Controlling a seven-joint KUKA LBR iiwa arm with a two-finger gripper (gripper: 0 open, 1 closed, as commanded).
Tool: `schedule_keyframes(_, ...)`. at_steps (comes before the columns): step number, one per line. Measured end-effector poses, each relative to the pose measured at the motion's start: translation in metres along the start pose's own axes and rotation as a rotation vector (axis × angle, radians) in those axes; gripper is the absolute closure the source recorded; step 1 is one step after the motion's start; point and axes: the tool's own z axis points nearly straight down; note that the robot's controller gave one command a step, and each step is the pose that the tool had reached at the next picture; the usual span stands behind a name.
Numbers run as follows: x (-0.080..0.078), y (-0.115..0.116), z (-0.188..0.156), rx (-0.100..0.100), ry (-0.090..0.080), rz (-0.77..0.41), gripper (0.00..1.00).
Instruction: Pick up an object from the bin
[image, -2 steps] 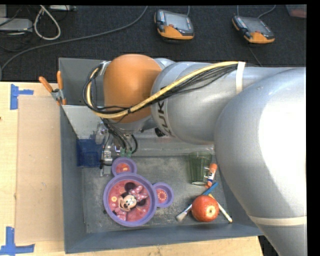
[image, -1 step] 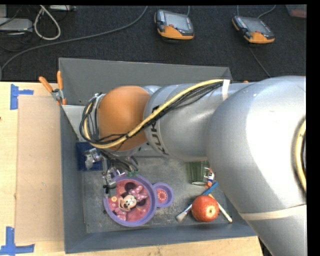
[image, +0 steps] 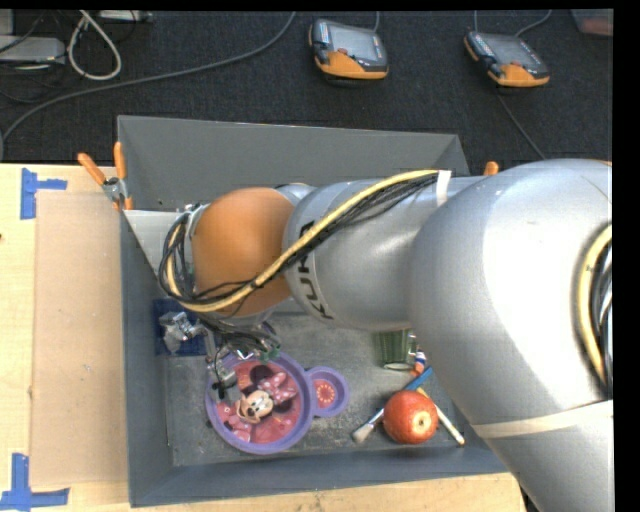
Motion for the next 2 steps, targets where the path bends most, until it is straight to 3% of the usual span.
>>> schedule_keyframes(1, 0.061, 0.040, -0.034, -0.005, 0.007, -0.275, 0.00)
schedule_keyframes(2, 0.036, 0.025, -0.008, 0.001, -0.002, -0.474, 0.00)
